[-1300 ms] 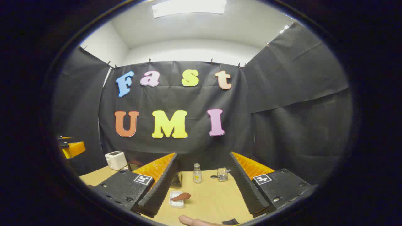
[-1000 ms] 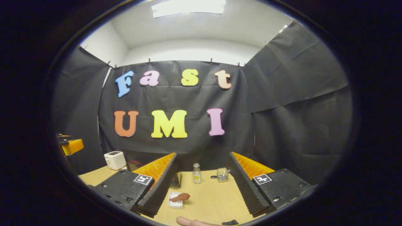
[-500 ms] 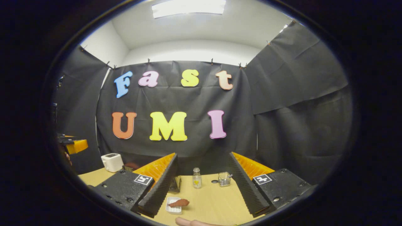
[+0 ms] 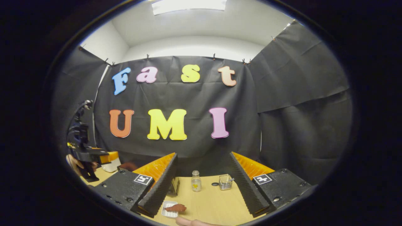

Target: Open the electric oven with the left hand, put the food in, and close the electric oven.

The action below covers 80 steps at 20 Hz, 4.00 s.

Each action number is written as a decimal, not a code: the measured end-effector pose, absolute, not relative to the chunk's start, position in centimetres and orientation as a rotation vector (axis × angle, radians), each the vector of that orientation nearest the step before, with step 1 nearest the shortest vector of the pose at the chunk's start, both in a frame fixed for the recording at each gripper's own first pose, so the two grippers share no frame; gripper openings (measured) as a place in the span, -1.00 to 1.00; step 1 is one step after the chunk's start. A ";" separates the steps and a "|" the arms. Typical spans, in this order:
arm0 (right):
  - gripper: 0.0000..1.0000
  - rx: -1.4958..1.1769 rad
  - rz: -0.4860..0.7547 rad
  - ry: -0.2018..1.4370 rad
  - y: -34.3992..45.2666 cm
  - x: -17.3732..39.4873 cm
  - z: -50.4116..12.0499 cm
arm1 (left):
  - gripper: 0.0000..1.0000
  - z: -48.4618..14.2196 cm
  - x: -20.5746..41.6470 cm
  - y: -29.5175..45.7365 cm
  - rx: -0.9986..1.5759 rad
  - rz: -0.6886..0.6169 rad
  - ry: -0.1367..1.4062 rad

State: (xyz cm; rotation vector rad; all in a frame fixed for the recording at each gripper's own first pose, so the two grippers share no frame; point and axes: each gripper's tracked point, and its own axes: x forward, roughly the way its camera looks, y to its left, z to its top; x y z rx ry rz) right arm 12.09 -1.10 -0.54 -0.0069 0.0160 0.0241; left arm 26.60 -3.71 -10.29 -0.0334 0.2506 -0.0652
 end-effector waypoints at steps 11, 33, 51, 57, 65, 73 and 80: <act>1.00 -0.007 -0.015 0.018 -4.8 13.6 -0.8 | 0.90 -22.1 36.5 -4.3 -0.008 -0.038 0.479; 0.96 0.015 0.013 0.094 -4.5 13.3 -3.4 | 0.95 -24.7 28.2 -4.7 0.025 -0.059 0.507; 0.96 0.014 0.054 0.128 -3.9 13.0 -5.8 | 0.94 -33.5 19.2 -5.2 0.020 -0.044 0.534; 1.00 0.049 0.127 0.180 -2.0 12.7 -7.3 | 0.90 -39.0 16.9 -5.8 0.004 -0.042 0.668; 0.96 0.038 0.190 0.278 -0.8 12.7 -10.5 | 0.90 -35.1 16.6 -5.2 -0.025 -0.041 0.558; 1.00 0.062 0.333 0.522 1.3 15.7 -18.4 | 0.89 -23.8 14.7 -3.6 -0.045 -0.037 0.328; 0.91 0.152 0.441 0.935 4.1 17.0 -28.9 | 0.87 -13.4 11.5 -2.3 -0.010 -0.020 0.114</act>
